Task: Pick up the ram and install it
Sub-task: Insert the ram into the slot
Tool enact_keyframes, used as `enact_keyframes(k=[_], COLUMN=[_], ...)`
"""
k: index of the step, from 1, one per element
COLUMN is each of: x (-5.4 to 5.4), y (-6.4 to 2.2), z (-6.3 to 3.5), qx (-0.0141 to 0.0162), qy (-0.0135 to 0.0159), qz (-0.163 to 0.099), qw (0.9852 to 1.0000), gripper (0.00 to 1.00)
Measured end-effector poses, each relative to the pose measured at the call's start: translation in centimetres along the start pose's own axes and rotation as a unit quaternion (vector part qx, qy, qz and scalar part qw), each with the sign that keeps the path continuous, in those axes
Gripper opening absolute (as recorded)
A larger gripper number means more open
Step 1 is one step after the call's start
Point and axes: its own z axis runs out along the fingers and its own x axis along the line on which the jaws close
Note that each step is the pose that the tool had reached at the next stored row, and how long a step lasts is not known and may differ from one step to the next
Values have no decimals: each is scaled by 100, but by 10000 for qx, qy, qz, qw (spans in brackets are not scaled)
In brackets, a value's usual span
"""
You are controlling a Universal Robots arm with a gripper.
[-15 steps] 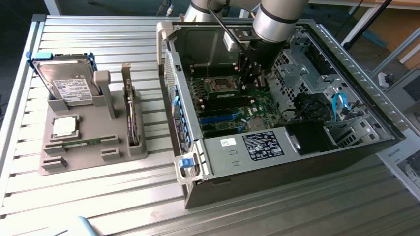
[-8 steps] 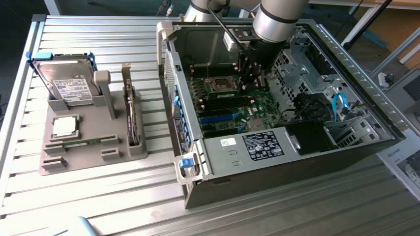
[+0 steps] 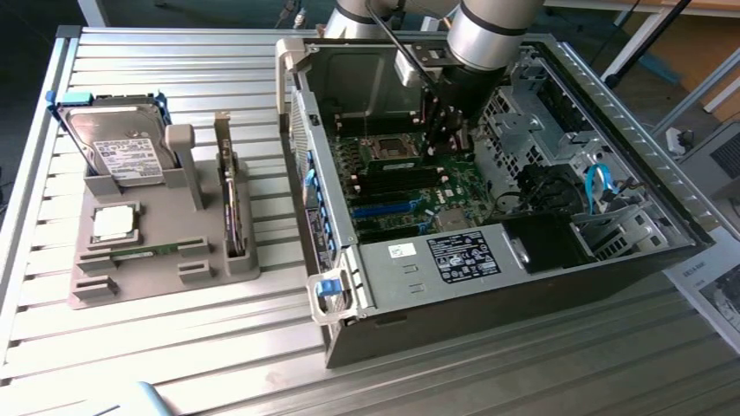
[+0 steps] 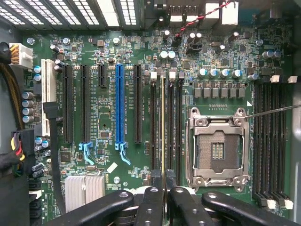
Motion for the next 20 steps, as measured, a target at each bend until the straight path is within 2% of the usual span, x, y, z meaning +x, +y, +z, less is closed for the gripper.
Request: enact_keyframes(k=[20], x=[30], y=[0], z=[31], qx=[0], qy=[1], qz=[0], qw=[10000], gripper=[12])
